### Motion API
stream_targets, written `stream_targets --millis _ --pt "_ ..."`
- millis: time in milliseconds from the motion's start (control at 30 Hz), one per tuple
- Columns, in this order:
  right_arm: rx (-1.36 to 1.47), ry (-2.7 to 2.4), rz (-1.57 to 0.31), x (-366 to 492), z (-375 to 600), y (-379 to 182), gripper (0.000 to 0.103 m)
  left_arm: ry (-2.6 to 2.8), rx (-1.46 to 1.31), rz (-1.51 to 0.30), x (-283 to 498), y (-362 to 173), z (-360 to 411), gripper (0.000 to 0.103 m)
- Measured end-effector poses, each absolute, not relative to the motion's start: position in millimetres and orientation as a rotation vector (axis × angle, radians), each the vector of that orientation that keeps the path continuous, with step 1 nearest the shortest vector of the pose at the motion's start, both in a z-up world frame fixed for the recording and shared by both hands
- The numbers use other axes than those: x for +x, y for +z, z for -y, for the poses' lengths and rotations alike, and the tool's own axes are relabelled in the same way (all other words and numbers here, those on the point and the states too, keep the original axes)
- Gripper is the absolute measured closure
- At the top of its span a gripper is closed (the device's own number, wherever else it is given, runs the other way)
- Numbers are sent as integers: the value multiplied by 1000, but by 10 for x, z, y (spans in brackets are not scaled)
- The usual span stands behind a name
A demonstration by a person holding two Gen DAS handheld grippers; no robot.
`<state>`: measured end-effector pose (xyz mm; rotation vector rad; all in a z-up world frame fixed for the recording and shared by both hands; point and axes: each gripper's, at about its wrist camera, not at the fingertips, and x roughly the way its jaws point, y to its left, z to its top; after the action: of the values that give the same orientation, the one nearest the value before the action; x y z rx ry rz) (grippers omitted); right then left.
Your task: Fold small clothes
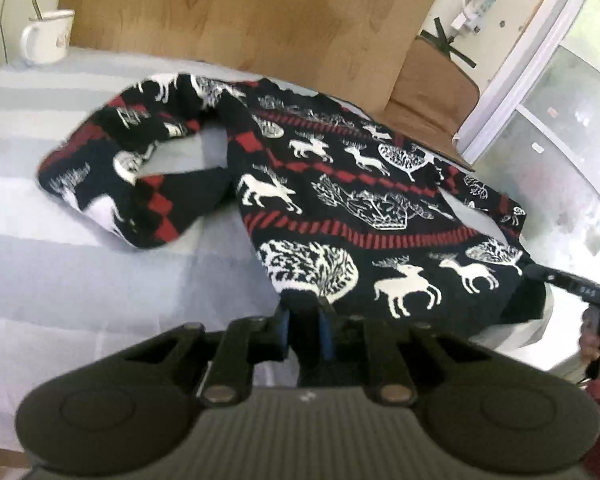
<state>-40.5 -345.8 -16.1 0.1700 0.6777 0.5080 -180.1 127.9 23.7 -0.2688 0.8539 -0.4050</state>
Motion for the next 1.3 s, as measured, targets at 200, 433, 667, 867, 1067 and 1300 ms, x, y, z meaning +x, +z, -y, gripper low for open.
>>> stream_targets --millis 200,433,667,867,1067,1300 --pt "60 424 -791 -324 3602 -219 85 -338 -189 -962 -1685 16 -1198 58" --pt "87 542 -693 -59 3231 -200 65 -244 -229 -827 -1776 246 -1562 30" --pt "-46 838 -644 427 2048 77 63 -98 -306 -699 -1949 340 -2014 29" --pt "-212 1165 -648 594 594 86 42 -26 -268 -595 -2235 325 -2231 26" --pt "-416 1288 -769 548 -532 -374 40 56 -318 -543 -2417 284 -2670 18" --pt "-149 1344 -828 786 -1356 -223 94 166 -418 -529 -2423 208 -3082 21"
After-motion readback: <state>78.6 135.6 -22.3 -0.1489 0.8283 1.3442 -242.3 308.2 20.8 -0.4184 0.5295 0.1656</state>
